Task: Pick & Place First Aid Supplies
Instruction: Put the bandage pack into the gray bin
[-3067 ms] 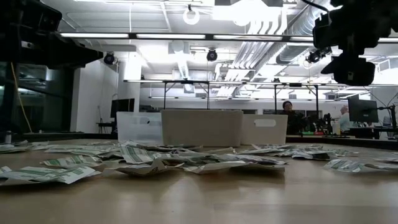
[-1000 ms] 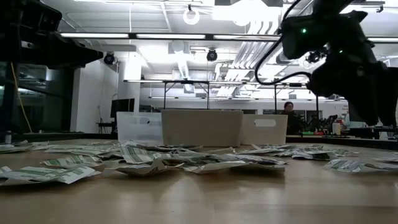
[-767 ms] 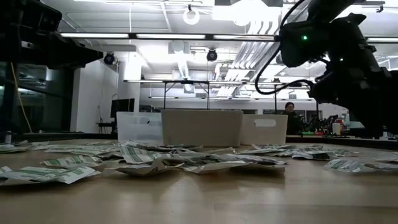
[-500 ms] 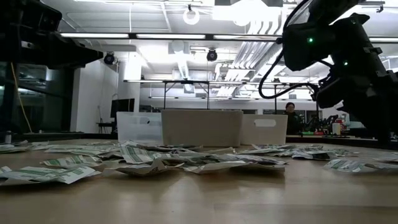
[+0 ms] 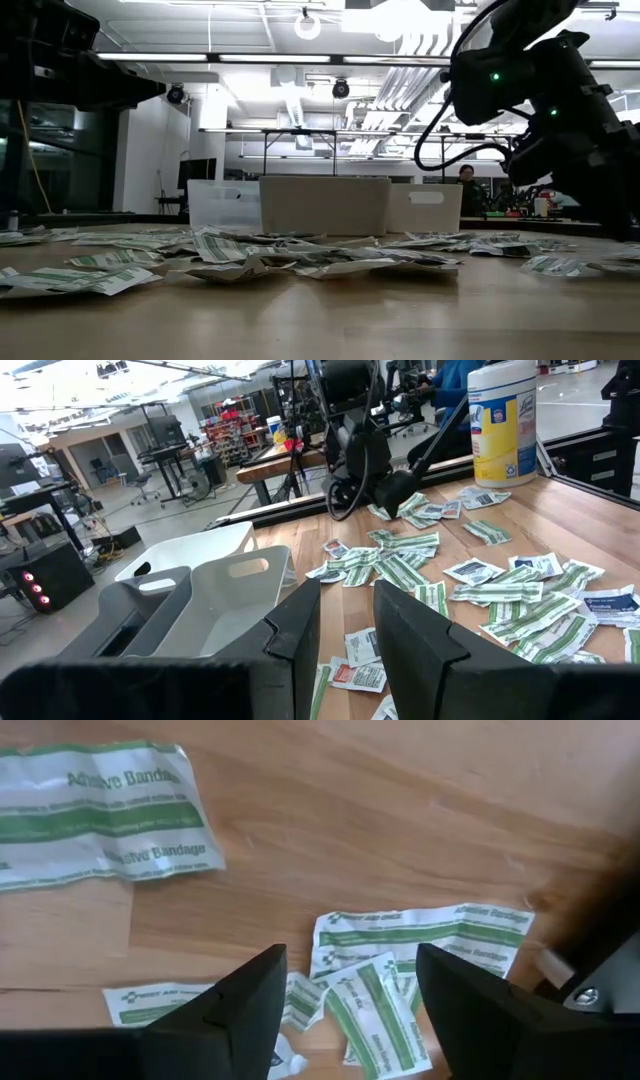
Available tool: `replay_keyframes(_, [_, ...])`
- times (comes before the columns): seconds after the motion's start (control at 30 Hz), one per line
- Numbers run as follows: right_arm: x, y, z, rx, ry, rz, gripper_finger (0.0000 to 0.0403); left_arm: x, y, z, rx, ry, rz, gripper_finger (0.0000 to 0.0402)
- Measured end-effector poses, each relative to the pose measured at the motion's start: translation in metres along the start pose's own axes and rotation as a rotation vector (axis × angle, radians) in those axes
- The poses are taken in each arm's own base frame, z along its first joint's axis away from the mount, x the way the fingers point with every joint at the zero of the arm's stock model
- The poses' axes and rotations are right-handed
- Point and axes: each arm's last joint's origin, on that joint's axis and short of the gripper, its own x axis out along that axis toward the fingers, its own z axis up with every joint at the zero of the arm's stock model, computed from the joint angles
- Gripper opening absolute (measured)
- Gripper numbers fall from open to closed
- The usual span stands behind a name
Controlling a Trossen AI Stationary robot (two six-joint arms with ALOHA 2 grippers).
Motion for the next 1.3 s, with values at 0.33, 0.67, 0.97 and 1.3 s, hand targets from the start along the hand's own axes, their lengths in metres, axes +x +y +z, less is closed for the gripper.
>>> replay_keyframes(0.33, [0.016,-0.002,0.004,-0.003,0.028,0.068,0.0178,0.000,0.000,0.000,0.000,0.000,0.000,0.0096])
replay_keyframes(0.67, [0.017,-0.003,0.004,-0.012,0.003,0.056,0.0146,0.000,0.000,0.000,0.000,0.000,0.000,0.0096])
replay_keyframes(0.97, [0.017,-0.002,0.005,-0.021,-0.005,0.056,0.0100,0.000,0.000,0.000,0.000,0.000,0.000,0.0096])
replay_keyframes(1.3, [0.017,-0.003,0.005,-0.021,-0.016,0.051,0.0033,0.000,0.000,0.000,0.000,0.000,0.000,0.0096])
